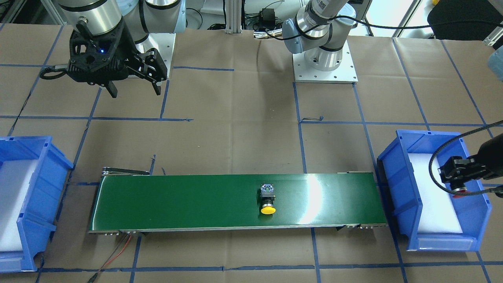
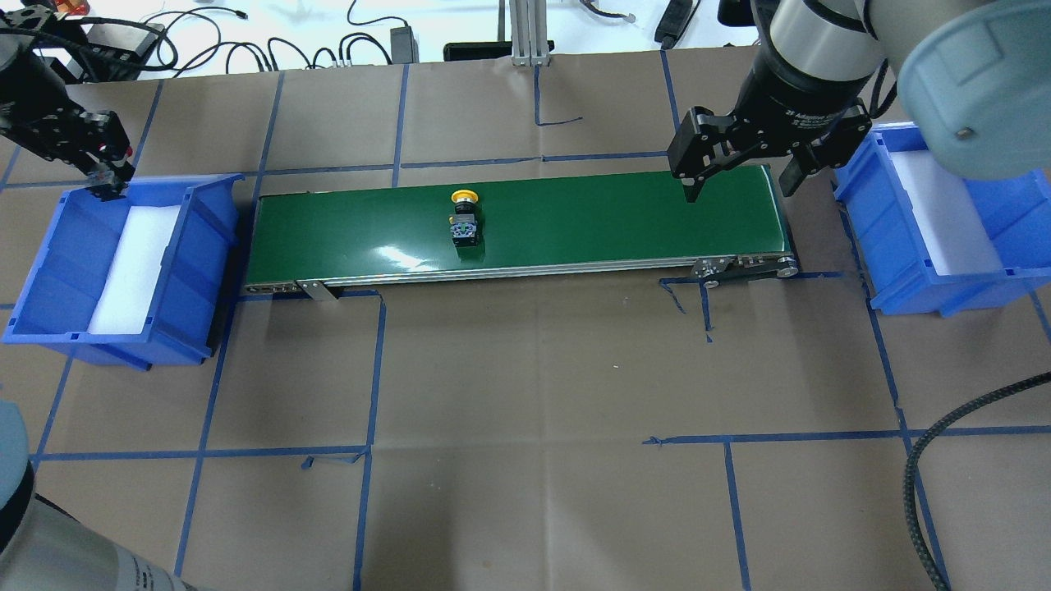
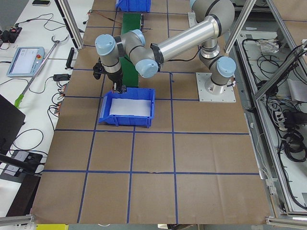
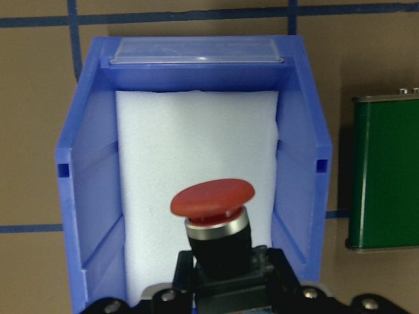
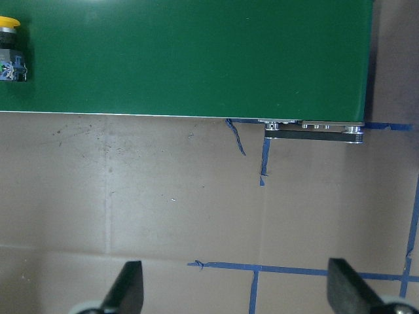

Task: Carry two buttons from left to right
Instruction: 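Carry the red button with the left gripper over the conveyor end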

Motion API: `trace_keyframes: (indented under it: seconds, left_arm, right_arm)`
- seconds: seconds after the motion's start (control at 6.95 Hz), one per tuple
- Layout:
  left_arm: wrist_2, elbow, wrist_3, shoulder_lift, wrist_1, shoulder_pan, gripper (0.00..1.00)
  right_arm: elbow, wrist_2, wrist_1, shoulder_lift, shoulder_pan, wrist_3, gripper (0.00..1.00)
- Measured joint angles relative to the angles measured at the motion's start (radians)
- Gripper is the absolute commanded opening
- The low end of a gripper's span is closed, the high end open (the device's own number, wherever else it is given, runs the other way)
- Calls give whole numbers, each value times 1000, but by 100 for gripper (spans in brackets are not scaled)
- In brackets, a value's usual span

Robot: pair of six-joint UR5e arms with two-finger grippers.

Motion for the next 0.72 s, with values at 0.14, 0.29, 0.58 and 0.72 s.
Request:
trace_keyframes:
  seconds: [0.14, 0.29, 0.58, 0.72]
  left_arm:
    - [-1, -5, -58, 3, -1, -65, 1]
    - [0, -13, -117, 6, 1, -127, 1]
    - [2, -55, -219, -5, 25, -200, 1]
    - [1, -91, -242, -15, 65, -210, 1]
  right_arm:
    - [0, 1, 2, 1, 0, 2, 100]
    - [0, 2, -4, 5, 1, 2, 100]
    - [0, 3, -25, 18, 1, 1, 100]
    - [1, 4, -47, 20, 1, 1, 100]
